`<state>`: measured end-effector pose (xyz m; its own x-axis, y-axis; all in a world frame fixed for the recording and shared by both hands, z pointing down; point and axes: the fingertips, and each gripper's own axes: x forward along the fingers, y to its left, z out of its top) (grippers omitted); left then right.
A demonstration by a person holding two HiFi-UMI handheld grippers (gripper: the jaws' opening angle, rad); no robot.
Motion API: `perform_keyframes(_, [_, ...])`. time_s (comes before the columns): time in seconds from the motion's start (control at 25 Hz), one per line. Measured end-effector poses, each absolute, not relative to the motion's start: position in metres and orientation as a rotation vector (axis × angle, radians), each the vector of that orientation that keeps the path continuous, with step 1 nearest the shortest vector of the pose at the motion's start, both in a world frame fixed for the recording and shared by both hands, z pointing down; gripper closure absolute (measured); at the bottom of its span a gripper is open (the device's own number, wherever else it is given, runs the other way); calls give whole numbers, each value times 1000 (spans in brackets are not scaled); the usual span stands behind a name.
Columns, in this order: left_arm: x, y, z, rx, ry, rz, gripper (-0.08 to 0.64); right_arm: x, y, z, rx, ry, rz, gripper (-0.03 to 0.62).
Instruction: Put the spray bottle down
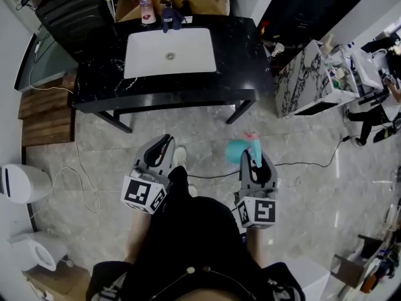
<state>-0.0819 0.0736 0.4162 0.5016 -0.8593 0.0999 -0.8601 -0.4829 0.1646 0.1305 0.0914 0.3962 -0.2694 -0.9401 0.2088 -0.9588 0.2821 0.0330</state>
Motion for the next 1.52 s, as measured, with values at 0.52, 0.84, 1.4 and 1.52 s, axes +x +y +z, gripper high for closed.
perform_keyframes(0.52, [-130,-72,441,2518,-1431,100,523,92,-70,408,1751,-2307,149,454])
perform_keyframes(0.84, [-122,-118,440,2583,-1335,129,523,107,-119,420,1785,-2287,212,454])
perform_keyframes(1.4, [-107,-174,450,2471,-1451,160,523,169,-215,461,1748,-2235,246,454])
perform_keyframes(1.52, [-93,-198,448,2472,-1463,157,523,178,-235,476,1720,-2240,268,454])
